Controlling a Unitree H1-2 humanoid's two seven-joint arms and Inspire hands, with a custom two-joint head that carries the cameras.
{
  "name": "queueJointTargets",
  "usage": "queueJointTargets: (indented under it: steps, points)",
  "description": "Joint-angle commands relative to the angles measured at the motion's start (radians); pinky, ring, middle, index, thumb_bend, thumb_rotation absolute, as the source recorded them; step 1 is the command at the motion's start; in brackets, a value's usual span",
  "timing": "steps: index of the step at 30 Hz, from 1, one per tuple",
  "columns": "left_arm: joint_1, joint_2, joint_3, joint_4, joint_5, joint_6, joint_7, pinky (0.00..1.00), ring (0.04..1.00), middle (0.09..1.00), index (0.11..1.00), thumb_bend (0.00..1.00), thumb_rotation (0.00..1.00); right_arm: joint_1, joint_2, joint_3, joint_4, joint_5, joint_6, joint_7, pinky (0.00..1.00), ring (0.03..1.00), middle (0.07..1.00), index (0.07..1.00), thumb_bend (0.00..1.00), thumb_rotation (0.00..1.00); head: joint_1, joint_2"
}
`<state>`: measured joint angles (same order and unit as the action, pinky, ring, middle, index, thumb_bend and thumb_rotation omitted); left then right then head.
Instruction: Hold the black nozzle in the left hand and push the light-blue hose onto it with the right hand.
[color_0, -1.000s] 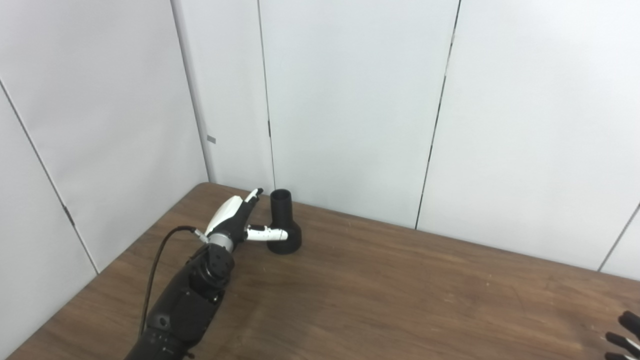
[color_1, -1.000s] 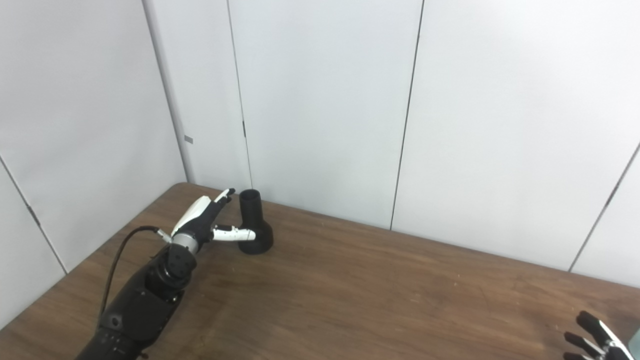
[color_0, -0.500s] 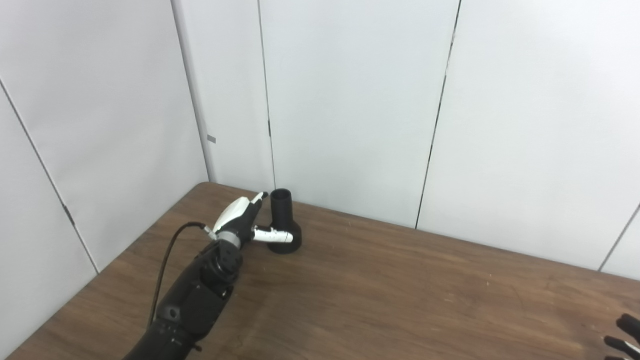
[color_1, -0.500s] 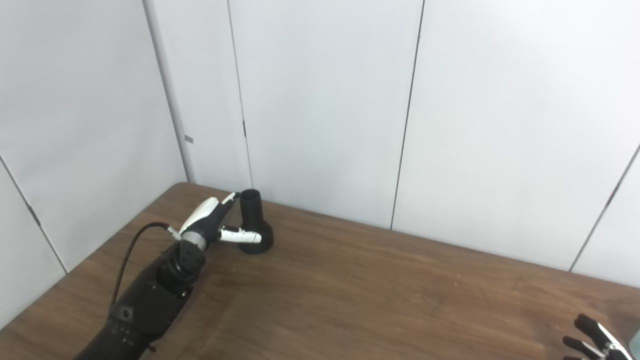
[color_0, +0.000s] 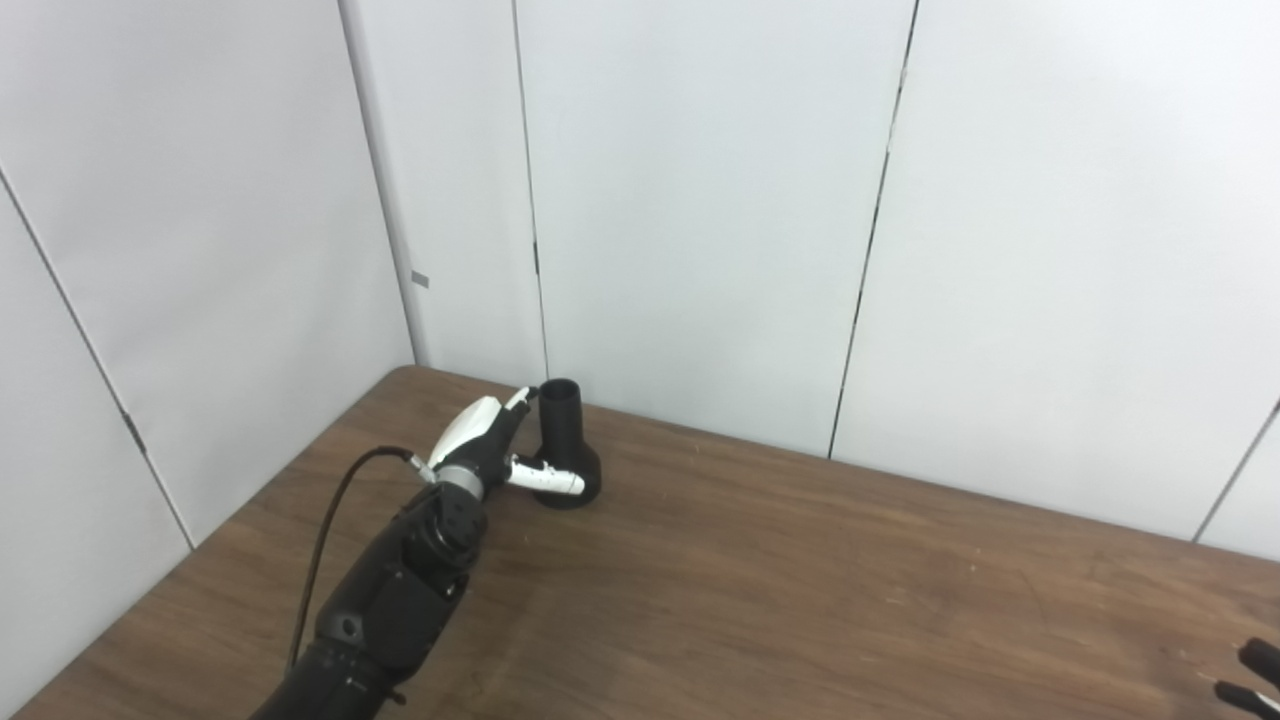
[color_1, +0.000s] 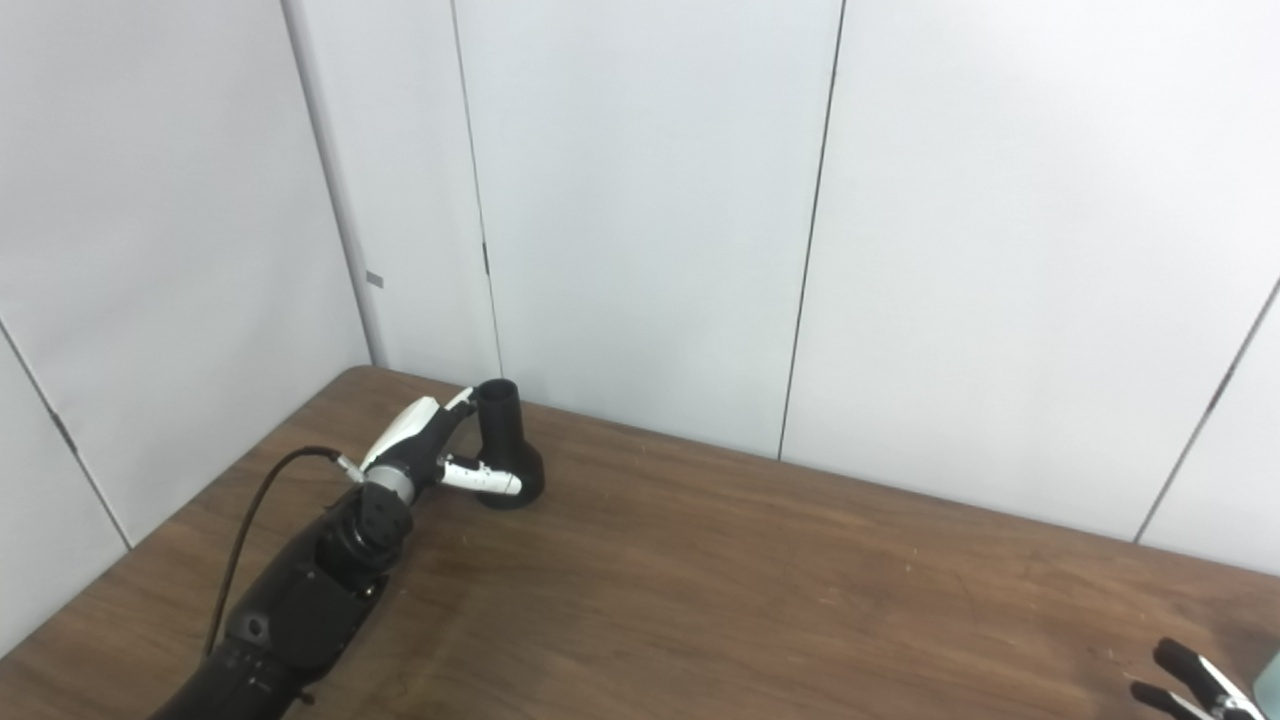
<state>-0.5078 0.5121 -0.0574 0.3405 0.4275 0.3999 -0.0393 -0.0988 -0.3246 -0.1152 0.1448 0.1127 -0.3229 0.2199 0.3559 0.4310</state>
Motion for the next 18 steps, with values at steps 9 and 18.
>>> queueJointTargets:
  steps: [9, 18]
  points:
    - [-0.054, 0.011, -0.025, 0.009, 0.027, -0.010, 0.019, 1.00, 1.000, 0.925, 0.892, 1.00, 0.30, 0.029, 0.003, 0.000, 0.005, 0.025, 0.005, 0.007, 0.71, 0.814, 0.907, 0.889, 0.88, 0.27, 0.002, 0.006]
    - [-0.054, 0.020, -0.037, 0.029, 0.026, -0.003, 0.010, 1.00, 0.988, 0.913, 0.864, 1.00, 0.27, 0.022, 0.002, 0.000, 0.010, 0.020, 0.002, 0.006, 0.70, 0.813, 0.905, 0.887, 0.89, 0.28, -0.001, 0.008]
